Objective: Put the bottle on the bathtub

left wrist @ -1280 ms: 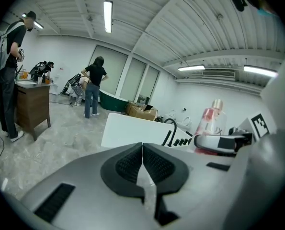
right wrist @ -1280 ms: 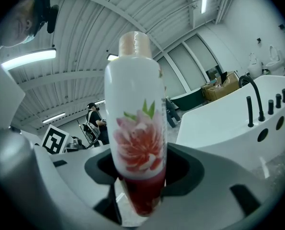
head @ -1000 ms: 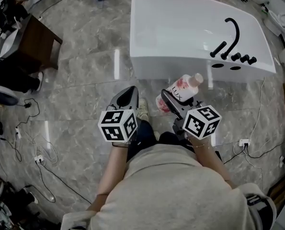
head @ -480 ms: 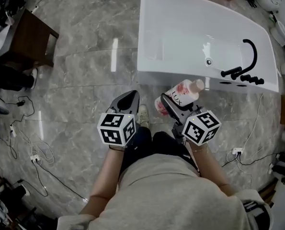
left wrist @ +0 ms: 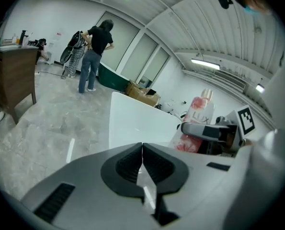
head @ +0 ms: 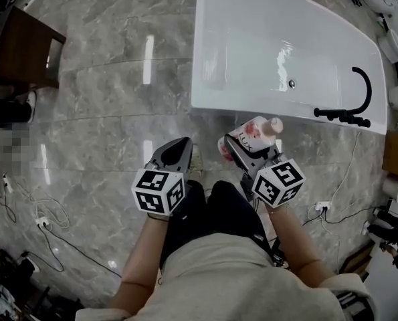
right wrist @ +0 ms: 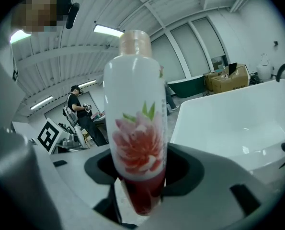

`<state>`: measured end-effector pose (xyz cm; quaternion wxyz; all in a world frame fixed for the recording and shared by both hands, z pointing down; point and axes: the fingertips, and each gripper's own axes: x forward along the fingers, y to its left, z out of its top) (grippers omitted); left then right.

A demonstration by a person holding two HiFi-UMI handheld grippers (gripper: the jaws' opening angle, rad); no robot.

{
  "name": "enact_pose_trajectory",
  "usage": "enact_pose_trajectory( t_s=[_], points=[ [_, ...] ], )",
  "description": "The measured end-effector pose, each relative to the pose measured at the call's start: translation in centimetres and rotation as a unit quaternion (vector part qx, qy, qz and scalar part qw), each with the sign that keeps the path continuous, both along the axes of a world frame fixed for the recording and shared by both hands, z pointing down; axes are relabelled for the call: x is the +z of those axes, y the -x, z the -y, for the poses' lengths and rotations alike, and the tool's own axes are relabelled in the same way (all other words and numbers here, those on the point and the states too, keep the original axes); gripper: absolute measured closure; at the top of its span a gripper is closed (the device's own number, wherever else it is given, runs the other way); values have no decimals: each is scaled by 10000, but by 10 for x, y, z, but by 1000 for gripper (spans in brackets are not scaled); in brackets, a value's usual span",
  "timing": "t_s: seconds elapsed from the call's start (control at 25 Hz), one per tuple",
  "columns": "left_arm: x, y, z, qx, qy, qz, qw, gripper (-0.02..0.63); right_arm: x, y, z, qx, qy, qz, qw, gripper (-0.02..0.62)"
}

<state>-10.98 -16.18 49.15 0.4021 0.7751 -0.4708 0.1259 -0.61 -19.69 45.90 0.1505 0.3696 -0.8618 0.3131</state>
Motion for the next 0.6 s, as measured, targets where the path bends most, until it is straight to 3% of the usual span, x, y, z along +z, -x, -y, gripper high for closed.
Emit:
enact_pose_trajectory(
  t_s=[0.28, 0.6],
  points=[
    [38, 10, 34, 14, 215, -357, 9991, 598, 44, 20, 32, -174, 48, -286, 9994, 367],
    [81, 17, 56, 60, 152, -220, 9996, 598, 99, 31, 62, 53, -38, -273, 9996, 368]
  ],
)
